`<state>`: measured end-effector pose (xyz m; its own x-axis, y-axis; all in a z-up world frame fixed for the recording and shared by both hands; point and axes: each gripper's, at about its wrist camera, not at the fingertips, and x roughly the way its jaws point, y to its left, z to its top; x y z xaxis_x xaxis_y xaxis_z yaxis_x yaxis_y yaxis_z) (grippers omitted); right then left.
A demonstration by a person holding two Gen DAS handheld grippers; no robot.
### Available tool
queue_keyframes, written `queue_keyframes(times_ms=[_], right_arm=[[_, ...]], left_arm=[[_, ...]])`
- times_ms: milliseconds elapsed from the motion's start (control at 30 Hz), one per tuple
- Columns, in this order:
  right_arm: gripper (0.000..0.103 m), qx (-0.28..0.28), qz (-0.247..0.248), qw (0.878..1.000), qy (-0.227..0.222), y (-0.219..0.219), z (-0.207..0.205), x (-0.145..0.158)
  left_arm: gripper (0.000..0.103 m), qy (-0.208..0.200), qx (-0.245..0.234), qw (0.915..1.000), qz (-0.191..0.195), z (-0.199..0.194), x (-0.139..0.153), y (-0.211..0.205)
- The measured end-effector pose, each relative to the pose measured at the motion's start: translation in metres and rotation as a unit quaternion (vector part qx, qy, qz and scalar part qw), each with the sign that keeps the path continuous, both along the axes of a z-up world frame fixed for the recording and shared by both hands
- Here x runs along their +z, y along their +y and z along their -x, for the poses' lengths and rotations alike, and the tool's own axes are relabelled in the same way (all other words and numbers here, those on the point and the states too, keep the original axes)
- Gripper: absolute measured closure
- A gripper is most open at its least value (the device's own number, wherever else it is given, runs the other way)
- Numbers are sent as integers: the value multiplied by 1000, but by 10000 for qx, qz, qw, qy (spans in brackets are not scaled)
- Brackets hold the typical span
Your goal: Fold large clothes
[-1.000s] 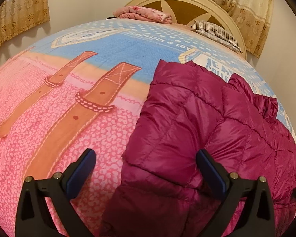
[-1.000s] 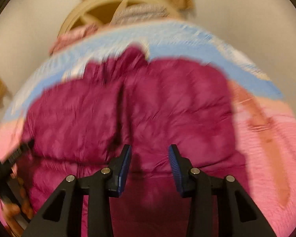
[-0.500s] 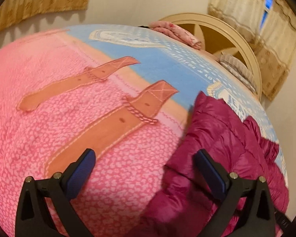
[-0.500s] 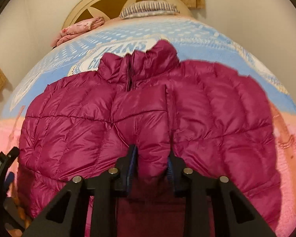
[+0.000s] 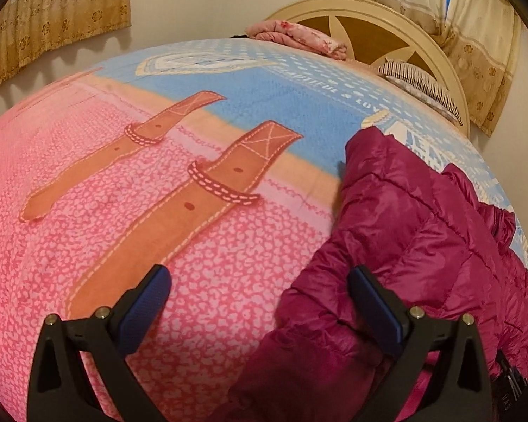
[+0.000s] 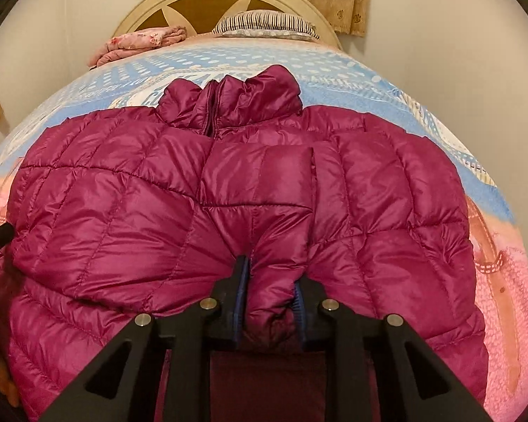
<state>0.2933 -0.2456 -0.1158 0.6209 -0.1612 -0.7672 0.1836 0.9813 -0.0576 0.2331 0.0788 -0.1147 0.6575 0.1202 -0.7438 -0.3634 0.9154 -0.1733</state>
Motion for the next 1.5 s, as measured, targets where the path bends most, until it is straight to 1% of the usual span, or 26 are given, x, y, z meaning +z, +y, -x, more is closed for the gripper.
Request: queue_keyframes(times_ms=[167, 233, 333, 400, 467, 500, 567, 600, 633, 733, 800, 867, 967, 1033, 1067, 1133, 1200, 1300, 1333, 1400, 1433, 1500], right_arm=[[79, -12, -284, 9996, -93, -8, 1, -1], [79, -10, -289, 9995, -98, -7, 2, -1], [78, -17, -303, 9995, -91, -9, 1, -1], [75, -17, -391, 9992, -70, -10, 2, 1], [66, -7, -584, 9983, -34, -16, 4, 5], [64, -5, -713, 9975, -32, -20, 8, 9], [55, 0, -932, 9956, -129, -28, 17, 18], [53, 10, -1003, 9948, -189, -32, 21, 22], [51, 9, -1041, 9943, -244, -36, 24, 26], [50, -107, -1098, 9926, -506, -51, 32, 48], [50, -172, -1086, 9924, -557, -56, 32, 59], [50, -226, -1058, 9931, -458, -58, 27, 64], [50, -134, -1184, 9926, -245, -52, 15, 56], [50, -145, -1011, 9948, -47, -43, 5, 44], [60, -150, -996, 9949, 99, -39, 3, 34], [80, -63, -1223, 9919, 350, -33, 2, 20], [80, -13, -1230, 9918, 359, -27, 11, 18], [80, 357, -1176, 9913, 472, -11, 28, 16], [80, 462, -1011, 9925, 517, -6, 33, 15], [80, 527, -882, 9931, 574, -6, 35, 14], [80, 537, -911, 9926, 604, -8, 33, 13], [77, 558, -1043, 9908, 661, -15, 28, 13]], left_arm=[[0, 66, -4, 9999, -104, -1, 0, -3], [0, 98, -23, 9999, -139, -2, 0, -5], [0, 158, -212, 9996, -138, -4, 1, -7], [0, 207, -434, 9985, -245, -2, 4, -11], [0, 255, -717, 9962, -418, -1, 9, -15], [0, 274, -861, 9941, -594, 0, 12, -18], [0, 231, -1057, 9898, -930, 1, 22, -23], [0, 194, -1137, 9879, -1040, 2, 27, -24], [0, 158, -1188, 9868, -1085, 2, 32, -25], [0, 0, -1326, 9856, -1050, 1, 49, -26], [0, -85, -1477, 9843, -963, -2, 62, -30], [0, -142, -1659, 9817, -919, -7, 71, -38], [0, -179, -1764, 9789, -1020, -18, 78, -52], [0, -188, -1729, 9783, -1129, -25, 81, -58], [0, -144, -1726, 9783, -1133, -29, 81, -61], [0, -68, -1755, 9791, -1028, -34, 81, -64], [0, -42, -1787, 9792, -957, -37, 83, -67], [0, -95, -1797, 9775, -1099, -43, 84, -77], [0, -92, -1791, 9768, -1168, -46, 81, -80], [0, -20, -1677, 9774, -1290, -54, 72, -84], [0, 59, -1585, 9782, -1340, -58, 63, -84], [0, 303, -1492, 9797, -1306, -63, 43, -83]])
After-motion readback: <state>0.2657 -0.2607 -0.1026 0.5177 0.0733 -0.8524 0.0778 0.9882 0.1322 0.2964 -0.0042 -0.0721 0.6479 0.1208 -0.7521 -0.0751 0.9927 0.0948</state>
